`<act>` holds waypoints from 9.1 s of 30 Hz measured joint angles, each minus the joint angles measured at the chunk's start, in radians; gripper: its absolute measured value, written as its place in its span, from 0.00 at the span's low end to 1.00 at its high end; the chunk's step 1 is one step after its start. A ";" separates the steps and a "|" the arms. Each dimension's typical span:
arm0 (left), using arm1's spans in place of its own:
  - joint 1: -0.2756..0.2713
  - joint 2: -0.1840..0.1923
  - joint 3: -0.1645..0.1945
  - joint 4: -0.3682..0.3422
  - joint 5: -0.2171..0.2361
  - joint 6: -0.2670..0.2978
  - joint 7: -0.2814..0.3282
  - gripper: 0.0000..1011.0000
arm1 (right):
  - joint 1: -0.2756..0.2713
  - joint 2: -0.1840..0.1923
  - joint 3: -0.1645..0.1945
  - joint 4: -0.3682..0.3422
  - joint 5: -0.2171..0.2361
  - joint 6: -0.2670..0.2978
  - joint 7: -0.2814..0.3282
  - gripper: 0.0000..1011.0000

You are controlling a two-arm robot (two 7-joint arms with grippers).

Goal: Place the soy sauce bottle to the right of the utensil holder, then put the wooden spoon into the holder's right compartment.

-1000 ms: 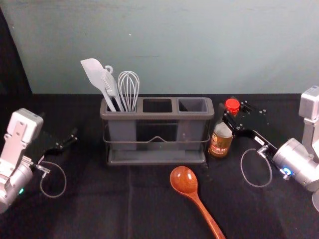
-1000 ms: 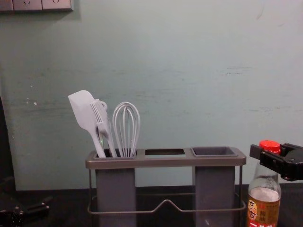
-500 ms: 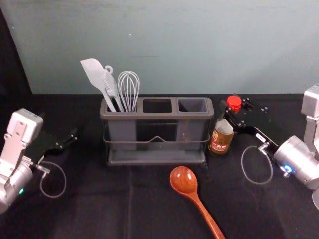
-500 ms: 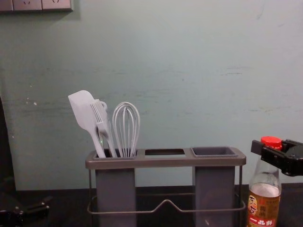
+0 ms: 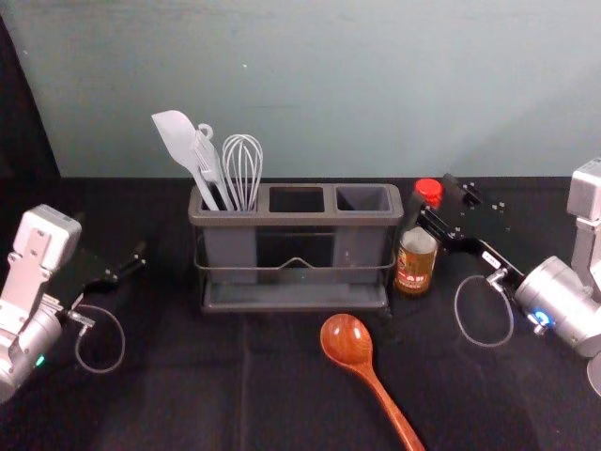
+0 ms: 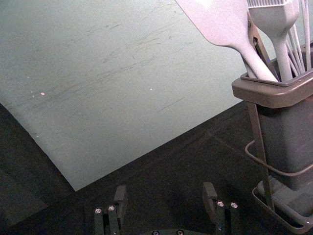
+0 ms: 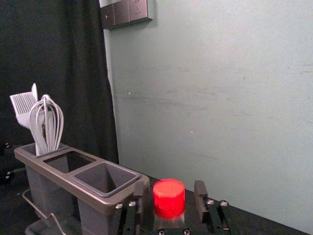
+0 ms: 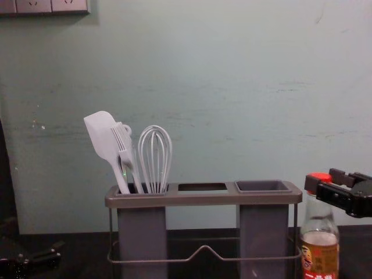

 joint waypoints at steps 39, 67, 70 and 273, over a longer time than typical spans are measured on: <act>0.000 0.000 0.000 0.000 0.000 0.000 0.000 1.00 | -0.342 0.098 0.019 -0.464 -0.125 0.090 -0.119 0.99; 0.000 0.000 0.000 0.000 0.000 0.000 0.000 1.00 | -0.361 0.020 -0.067 -0.392 -0.178 0.055 -0.120 0.99; 0.000 0.000 0.000 0.000 0.000 0.000 0.000 1.00 | -0.361 0.020 -0.067 -0.394 -0.178 0.055 -0.120 0.99; 0.000 0.000 0.000 0.000 0.000 0.000 0.000 1.00 | -0.438 -0.030 0.036 -0.764 -0.408 0.504 -0.066 0.83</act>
